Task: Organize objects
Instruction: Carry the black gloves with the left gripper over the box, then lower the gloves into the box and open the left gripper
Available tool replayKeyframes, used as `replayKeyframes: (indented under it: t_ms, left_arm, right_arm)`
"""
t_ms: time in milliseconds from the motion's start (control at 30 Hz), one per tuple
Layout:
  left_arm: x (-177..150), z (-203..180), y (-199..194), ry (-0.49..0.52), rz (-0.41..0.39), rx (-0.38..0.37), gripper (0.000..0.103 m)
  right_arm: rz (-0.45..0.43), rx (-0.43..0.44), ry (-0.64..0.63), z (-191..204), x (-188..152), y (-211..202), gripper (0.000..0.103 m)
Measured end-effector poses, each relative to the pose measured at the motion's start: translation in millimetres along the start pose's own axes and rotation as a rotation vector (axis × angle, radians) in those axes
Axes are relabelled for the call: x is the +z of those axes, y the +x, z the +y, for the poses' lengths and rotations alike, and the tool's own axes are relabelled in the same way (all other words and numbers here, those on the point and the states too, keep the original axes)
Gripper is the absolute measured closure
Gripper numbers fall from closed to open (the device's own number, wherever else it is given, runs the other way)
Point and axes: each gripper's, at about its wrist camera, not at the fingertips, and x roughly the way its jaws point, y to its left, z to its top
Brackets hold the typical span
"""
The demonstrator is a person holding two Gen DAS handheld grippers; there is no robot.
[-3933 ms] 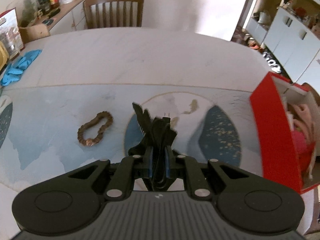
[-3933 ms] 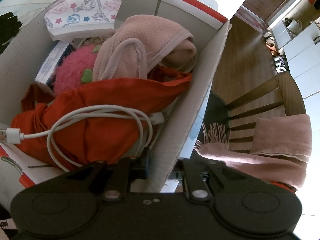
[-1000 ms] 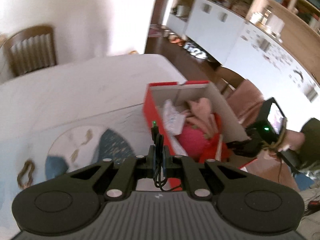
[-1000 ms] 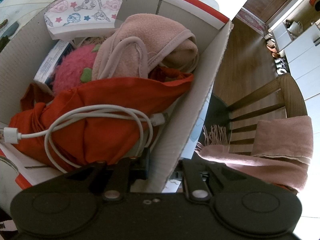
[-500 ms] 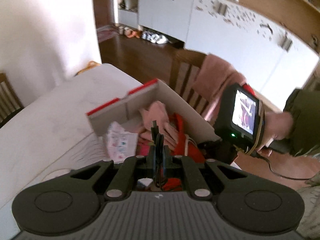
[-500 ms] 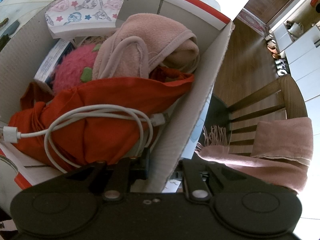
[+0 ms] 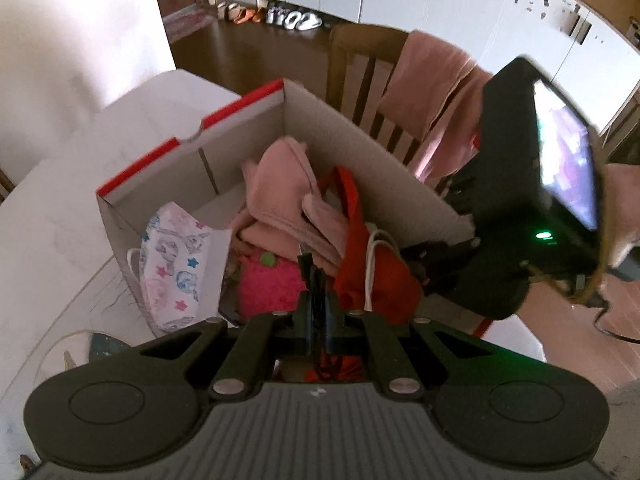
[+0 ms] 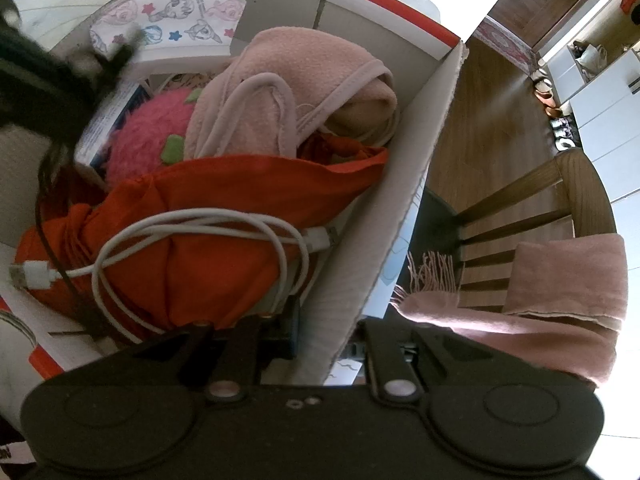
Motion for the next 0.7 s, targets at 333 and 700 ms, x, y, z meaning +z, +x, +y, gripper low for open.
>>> replayKeyframes:
  t_ms: [333, 700]
  left_arm:
    - [-7, 4, 26, -0.030, 0.064, -0.021, 0.098]
    - [-18, 2, 16, -0.034, 0.049, -0.004, 0.092]
  right_arm:
    - [0.000, 0.000, 0.001, 1, 0, 0, 0.091]
    - [0.002, 0.002, 0.006, 3, -1, 3, 0.092]
